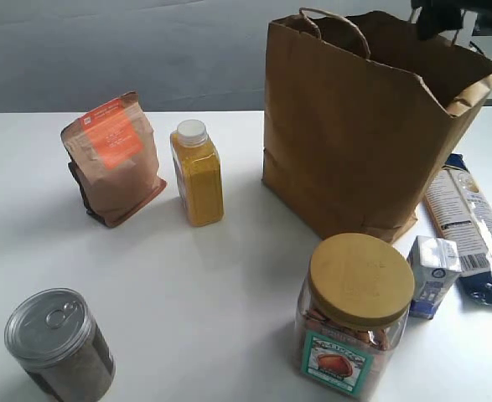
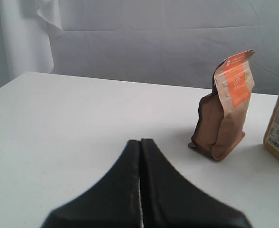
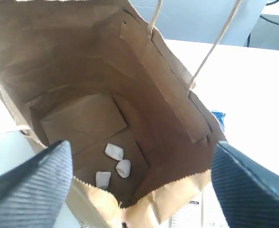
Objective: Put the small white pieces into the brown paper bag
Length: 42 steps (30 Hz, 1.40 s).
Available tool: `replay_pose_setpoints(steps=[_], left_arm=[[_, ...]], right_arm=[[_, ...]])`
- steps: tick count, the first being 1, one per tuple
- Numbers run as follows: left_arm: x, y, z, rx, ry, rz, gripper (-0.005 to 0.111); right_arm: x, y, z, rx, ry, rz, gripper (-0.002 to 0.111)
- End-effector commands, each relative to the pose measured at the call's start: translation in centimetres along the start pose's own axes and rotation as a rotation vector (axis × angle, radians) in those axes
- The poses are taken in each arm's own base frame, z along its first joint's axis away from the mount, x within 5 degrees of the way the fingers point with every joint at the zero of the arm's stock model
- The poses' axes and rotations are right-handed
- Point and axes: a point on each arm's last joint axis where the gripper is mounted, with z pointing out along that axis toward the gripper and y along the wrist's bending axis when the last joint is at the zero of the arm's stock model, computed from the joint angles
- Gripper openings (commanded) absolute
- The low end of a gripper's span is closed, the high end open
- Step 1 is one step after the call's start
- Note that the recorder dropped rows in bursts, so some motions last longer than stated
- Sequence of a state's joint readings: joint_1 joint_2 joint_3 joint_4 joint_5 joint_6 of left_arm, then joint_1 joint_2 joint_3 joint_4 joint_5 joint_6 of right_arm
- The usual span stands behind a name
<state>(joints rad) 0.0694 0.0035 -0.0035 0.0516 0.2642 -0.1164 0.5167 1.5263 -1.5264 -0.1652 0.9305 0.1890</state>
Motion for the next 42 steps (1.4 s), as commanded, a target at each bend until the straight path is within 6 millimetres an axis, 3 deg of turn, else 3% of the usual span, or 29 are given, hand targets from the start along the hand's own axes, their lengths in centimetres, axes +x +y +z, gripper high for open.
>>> replay_pose_setpoints(steps=[1,5,11,18,24,34,36,40,42], left_arm=[[0.1,0.0,0.0,0.007,-0.004,-0.011,0.0],[0.1,0.0,0.0,0.007,-0.004,-0.011,0.0],[0.1,0.0,0.0,0.007,-0.004,-0.011,0.0],[0.1,0.0,0.0,0.007,-0.004,-0.011,0.0],[0.1,0.0,0.0,0.007,-0.004,-0.011,0.0],[0.1,0.0,0.0,0.007,-0.004,-0.011,0.0],[0.1,0.0,0.0,0.007,-0.004,-0.011,0.0],[0.1,0.0,0.0,0.007,-0.004,-0.011,0.0],[0.1,0.0,0.0,0.007,-0.004,-0.011,0.0]], right_arm=[[1.2,-0.6,-3.9,-0.028,-0.04,0.009,0.052],[4.3,-1.0,-7.1,-0.066,-0.182,0.022,0.026],[11.4,-1.8,-11.8,-0.143,-0.406,0.107,0.001],[19.2,-2.6,-13.6,-0.195,-0.584,0.165,0.0],[22.7,-2.8,-13.2,-0.222,-0.637,0.215,0.0],[25.1,-2.4,-9.6,-0.262,-0.659,0.265,0.0],[26.4,-2.4,-8.6,-0.265,-0.697,0.264,0.0],[31.0,-2.9,-6.1,-0.205,-0.763,0.313,0.0],[32.0,-3.2,-5.7,-0.163,-0.785,0.355,0.0]])
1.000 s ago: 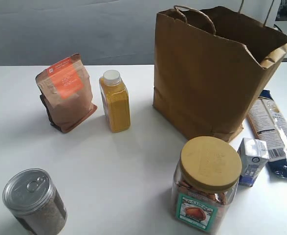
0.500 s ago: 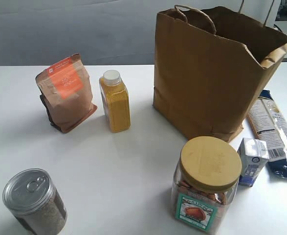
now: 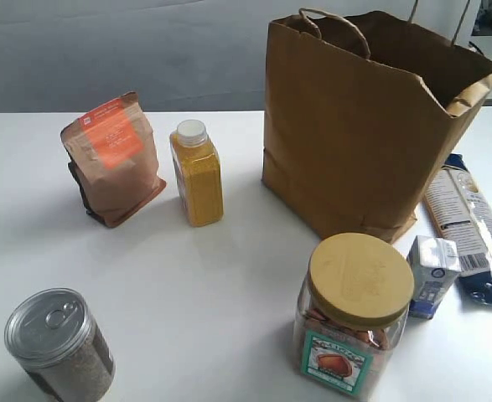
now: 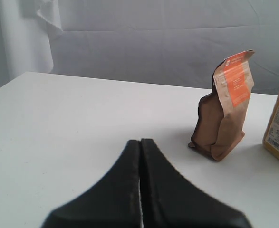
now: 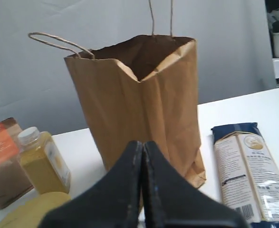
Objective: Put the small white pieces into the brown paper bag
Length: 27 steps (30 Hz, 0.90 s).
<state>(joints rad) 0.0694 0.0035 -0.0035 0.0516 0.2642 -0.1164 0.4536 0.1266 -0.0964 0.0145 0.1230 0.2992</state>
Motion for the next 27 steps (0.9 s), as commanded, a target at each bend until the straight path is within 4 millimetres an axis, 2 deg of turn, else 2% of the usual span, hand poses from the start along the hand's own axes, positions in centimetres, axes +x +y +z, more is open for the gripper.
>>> replay_pose_setpoints(steps=[1,3,6,10,19,27], left_arm=[[0.06,-0.04,0.0,0.007,-0.004,-0.011,0.0],[0.06,-0.04,0.0,0.007,-0.004,-0.011,0.0],[0.06,-0.04,0.0,0.007,-0.004,-0.011,0.0],[0.06,-0.04,0.0,0.007,-0.004,-0.011,0.0],[0.06,-0.04,0.0,0.007,-0.004,-0.011,0.0],[0.06,-0.04,0.0,0.007,-0.004,-0.011,0.0]], right_arm=[[1.8,-1.27,-0.78,0.1,-0.082,0.054,0.0],[2.17,-1.74,-0.74,0.16,-0.082,0.04,0.0],[2.4,-1.92,-0.75,0.191,-0.044,-0.123,0.0],[2.22,-1.87,-0.76,0.189,-0.053,-0.235,0.0],[2.28,-1.88,-0.75,0.191,-0.042,-0.284,0.0],[2.29,-1.85,-0.75,0.186,-0.046,-0.233,0.0]])
